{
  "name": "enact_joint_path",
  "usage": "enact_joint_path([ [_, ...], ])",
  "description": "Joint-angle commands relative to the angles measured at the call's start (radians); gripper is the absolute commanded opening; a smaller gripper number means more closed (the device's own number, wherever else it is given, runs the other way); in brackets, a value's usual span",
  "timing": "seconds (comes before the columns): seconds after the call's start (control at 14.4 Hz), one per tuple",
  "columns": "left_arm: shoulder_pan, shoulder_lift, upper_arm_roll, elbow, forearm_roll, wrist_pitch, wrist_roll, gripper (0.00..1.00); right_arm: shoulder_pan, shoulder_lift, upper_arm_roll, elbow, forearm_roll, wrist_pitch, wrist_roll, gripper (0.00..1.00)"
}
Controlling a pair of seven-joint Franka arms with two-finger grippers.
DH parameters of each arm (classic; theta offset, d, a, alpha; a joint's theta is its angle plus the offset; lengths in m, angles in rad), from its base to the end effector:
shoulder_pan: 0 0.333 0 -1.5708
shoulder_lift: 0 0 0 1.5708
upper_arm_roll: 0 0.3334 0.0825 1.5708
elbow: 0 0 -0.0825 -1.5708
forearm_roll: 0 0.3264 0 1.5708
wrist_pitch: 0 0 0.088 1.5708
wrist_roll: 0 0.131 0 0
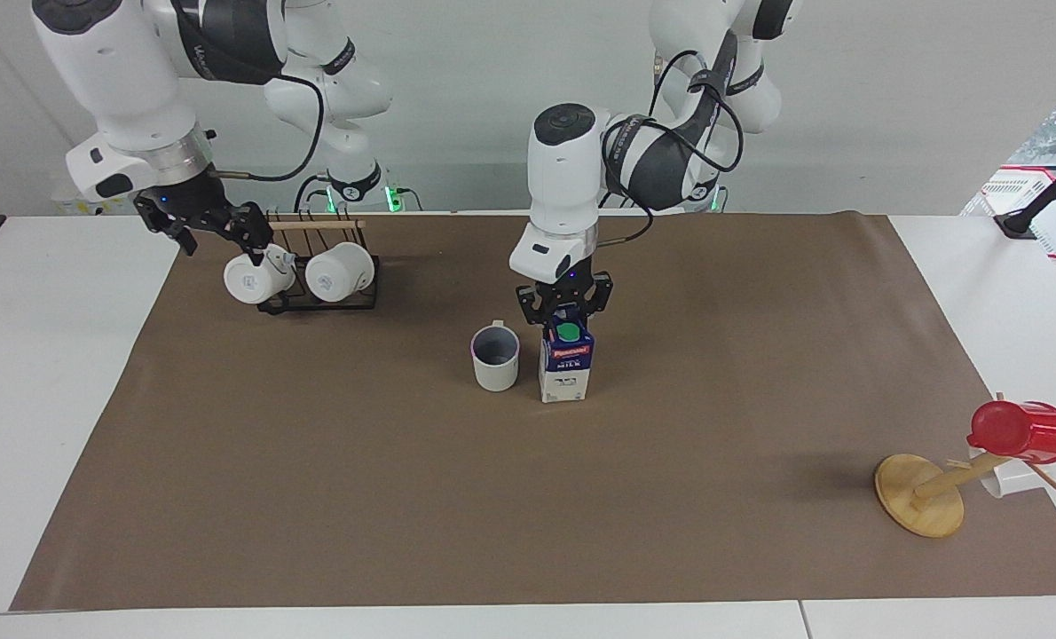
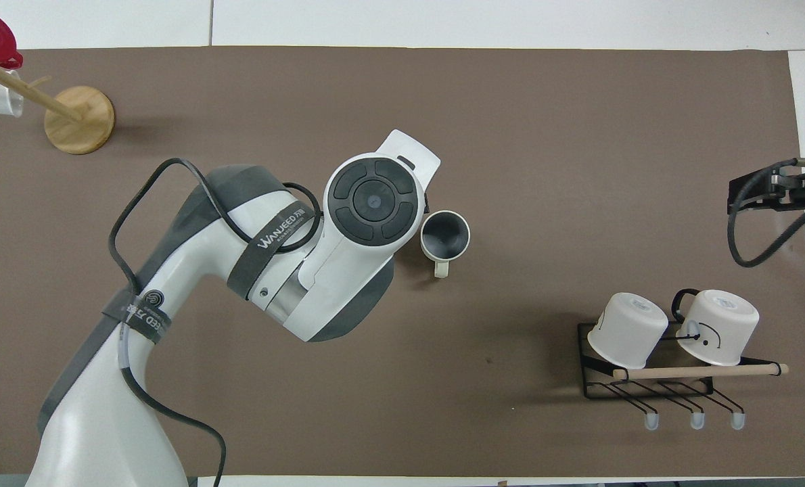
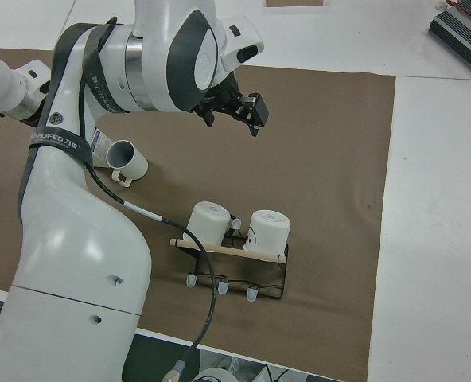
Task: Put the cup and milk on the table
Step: 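Release the mug at center with the right gripper and withdraw it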
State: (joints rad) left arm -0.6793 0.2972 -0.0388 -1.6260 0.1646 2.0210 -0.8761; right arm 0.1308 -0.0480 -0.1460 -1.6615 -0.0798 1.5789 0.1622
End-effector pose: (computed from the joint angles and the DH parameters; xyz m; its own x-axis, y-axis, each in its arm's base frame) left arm 0.4712 -0.3909 0.4716 0.9812 0.0926 0.1692 0.0973 -0.9951 -0.0197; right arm 0.4794 -0.0195 0.6046 0.9843 -0.1750 -0.0229 -0.1728 -0.9819 0.0774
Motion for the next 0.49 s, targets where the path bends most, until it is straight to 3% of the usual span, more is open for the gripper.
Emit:
enact_joint_path([
  [0.0,-0.013,-0.026,0.008,-0.037,0.013,0.022,-0.017,1.00,-0.014,0.017,0.013,0.089,0.000,-0.057,-0.022,1.00],
  [0.14,-0.011,-0.030,0.010,-0.031,0.013,0.015,-0.015,1.00,-0.013,0.020,0.011,0.091,0.003,-0.054,-0.032,1.00],
  [0.42,0.003,-0.116,0.010,-0.032,0.013,-0.039,-0.006,1.00,-0.037,0.028,0.009,0.085,0.035,-0.046,-0.121,1.00],
])
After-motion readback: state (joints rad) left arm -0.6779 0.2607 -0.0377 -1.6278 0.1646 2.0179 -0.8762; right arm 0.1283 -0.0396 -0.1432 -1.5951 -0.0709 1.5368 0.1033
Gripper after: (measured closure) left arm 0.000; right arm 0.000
